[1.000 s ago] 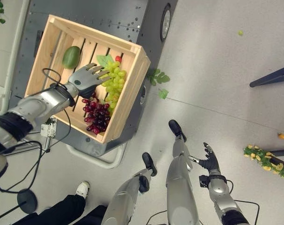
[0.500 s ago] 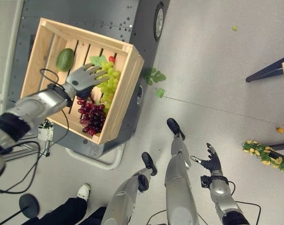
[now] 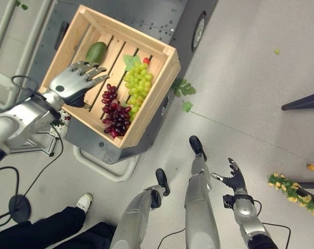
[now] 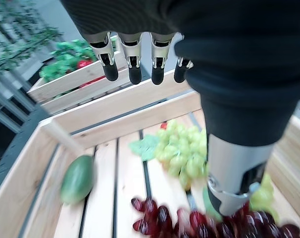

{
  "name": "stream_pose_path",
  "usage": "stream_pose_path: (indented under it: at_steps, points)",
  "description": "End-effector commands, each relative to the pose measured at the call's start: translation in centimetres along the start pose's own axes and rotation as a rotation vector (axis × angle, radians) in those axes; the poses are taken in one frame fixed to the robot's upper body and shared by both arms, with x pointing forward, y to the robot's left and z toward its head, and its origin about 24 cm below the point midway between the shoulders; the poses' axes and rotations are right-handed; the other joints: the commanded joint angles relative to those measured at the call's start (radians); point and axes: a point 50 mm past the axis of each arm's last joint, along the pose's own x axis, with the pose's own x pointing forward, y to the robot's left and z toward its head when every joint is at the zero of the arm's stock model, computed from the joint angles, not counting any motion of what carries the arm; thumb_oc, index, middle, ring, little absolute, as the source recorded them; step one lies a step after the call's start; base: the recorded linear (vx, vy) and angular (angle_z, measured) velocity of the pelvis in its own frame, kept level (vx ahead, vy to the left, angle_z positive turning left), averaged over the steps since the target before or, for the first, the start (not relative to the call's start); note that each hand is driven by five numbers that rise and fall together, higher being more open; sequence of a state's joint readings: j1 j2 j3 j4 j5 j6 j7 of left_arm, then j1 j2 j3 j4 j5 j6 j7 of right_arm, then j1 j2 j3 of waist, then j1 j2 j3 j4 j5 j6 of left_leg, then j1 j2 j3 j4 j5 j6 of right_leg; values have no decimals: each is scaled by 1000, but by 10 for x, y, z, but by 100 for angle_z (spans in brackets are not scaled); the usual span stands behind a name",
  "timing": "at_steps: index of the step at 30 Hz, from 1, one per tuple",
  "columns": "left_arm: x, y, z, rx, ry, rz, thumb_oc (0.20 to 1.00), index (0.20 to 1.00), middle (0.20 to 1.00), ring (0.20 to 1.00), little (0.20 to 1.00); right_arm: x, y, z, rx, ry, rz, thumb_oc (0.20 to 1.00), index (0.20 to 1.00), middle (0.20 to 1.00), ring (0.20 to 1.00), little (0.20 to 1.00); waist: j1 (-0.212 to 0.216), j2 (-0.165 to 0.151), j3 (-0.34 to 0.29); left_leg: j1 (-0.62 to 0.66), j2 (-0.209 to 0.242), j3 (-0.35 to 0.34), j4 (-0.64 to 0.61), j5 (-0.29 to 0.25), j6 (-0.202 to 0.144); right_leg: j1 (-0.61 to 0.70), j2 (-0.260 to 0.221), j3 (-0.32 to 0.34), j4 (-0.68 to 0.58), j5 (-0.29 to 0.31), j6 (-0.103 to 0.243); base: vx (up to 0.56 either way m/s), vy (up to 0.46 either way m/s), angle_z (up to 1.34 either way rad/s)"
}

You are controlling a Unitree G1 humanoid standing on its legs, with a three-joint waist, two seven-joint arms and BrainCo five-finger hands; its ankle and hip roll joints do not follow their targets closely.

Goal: Pick up the fruits from the basket on one side to the basket on the other side

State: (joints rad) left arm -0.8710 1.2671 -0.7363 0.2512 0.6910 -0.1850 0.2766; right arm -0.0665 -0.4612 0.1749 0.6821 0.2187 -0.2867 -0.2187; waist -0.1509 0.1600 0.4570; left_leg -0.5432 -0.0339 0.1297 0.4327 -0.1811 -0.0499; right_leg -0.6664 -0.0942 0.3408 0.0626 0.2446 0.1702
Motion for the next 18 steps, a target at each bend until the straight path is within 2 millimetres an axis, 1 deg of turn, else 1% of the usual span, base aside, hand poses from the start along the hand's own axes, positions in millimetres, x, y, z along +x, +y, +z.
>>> stream_pose_path:
  at_steps: [1, 2, 3, 4, 5, 6, 7, 8, 11, 12, 13, 16, 17, 18]
  points:
    - [-15, 18, -31, 78, 84, 13, 1000, 1000, 1000, 1000, 1000, -6, -11, 2, -36, -30, 11, 1000, 1000, 1000, 1000, 1000, -14, 27, -29, -54, -3, -3, -140, 142, -14, 109, -9, -32, -14, -109, 1, -42, 15, -2]
    - [-17, 18, -32, 83, 83, 4, 1000, 1000, 1000, 1000, 1000, -7, -10, 1, -34, -27, 16, 1000, 1000, 1000, 1000, 1000, -11, 24, -30, -56, -3, -4, -137, 141, -14, 109, -8, -33, -12, -110, 1, -37, 15, 3]
    - [-18, 13, -33, 87, 93, -15, 1000, 1000, 1000, 1000, 1000, -7, -9, 0, -38, -26, 23, 1000, 1000, 1000, 1000, 1000, -10, 22, -29, -58, -2, -5, -135, 142, -14, 108, -7, -33, -10, -111, 1, -26, 31, 30]
    - [-20, 8, -33, 83, 96, -30, 1000, 1000, 1000, 1000, 1000, -7, -9, 2, -39, -31, 25, 1000, 1000, 1000, 1000, 1000, -6, 21, -27, -56, 0, -9, -126, 131, -14, 112, -3, -34, -3, -120, 1, -46, 24, 30]
    - [-20, 7, -34, 87, 98, -33, 1000, 1000, 1000, 1000, 1000, -7, -7, 3, -38, -36, 29, 1000, 1000, 1000, 1000, 1000, -8, 16, -26, -61, -2, -9, -128, 141, -14, 107, -5, -32, -2, -115, 2, -34, 36, 19]
    - [-21, 3, -33, 87, 99, -48, 1000, 1000, 1000, 1000, 1000, -7, -7, 3, -41, -39, 33, 1000, 1000, 1000, 1000, 1000, -6, 15, -24, -60, 0, -8, -118, 128, -13, 110, -2, -33, 4, -123, 2, -69, 22, -4]
    - [-21, 0, -33, 83, 102, -57, 1000, 1000, 1000, 1000, 1000, -7, -6, 5, -41, -45, 38, 1000, 1000, 1000, 1000, 1000, -7, 9, -24, -66, -2, -8, -120, 139, -14, 104, -4, -33, 6, -117, 4, -46, 43, -2]
    - [-20, -5, -32, 84, 104, -71, 1000, 1000, 1000, 1000, 1000, -7, -6, 6, -46, -51, 43, 1000, 1000, 1000, 1000, 1000, -8, 9, -21, -65, 2, -9, -111, 127, -12, 107, -1, -33, 11, -125, 3, -61, 30, 5]
    - [-16, -21, -30, 75, 126, -106, 1000, 1000, 1000, 1000, 1000, -7, -6, 8, -51, -62, 46, 1000, 1000, 1000, 1000, 1000, -17, -6, -16, -75, 1, -7, -115, 138, -13, 95, -2, -32, 12, -118, 5, -55, 30, -1]
    - [-15, -21, -29, 75, 123, -106, 1000, 1000, 1000, 1000, 1000, -7, -7, 7, -50, -60, 44, 1000, 1000, 1000, 1000, 1000, -13, -3, -15, -73, 3, -8, -108, 128, -12, 99, 1, -33, 14, -124, 5, -48, 34, -2]
    - [-8, -23, -26, 70, 128, -95, 1000, 1000, 1000, 1000, 1000, -7, -6, 9, -48, -70, 46, 1000, 1000, 1000, 1000, 1000, -23, -14, -11, -82, 2, -5, -114, 138, -13, 89, -2, -31, 11, -114, 7, -37, 28, -1]
    - [-1, -23, -24, 78, 122, -84, 1000, 1000, 1000, 1000, 1000, -7, -6, 9, -41, -71, 39, 1000, 1000, 1000, 1000, 1000, -19, -19, -7, -86, 1, -6, -111, 131, -13, 87, -2, -31, 8, -114, 8, -16, 12, 0]
    - [0, -22, -23, 79, 120, -77, 1000, 1000, 1000, 1000, 1000, -7, -5, 9, -39, -73, 37, 1000, 1000, 1000, 1000, 1000, -21, -23, -7, -91, -4, -5, -119, 142, -13, 81, -5, -29, 4, -106, 8, 0, 0, 0]
    - [2, -23, -23, 81, 122, -75, 1000, 1000, 1000, 1000, 1000, -8, -5, 8, -38, -69, 33, 1000, 1000, 1000, 1000, 1000, -19, -23, -6, -91, -3, -4, -119, 141, -13, 81, -5, -27, 1, -105, 8, 0, 0, 0]
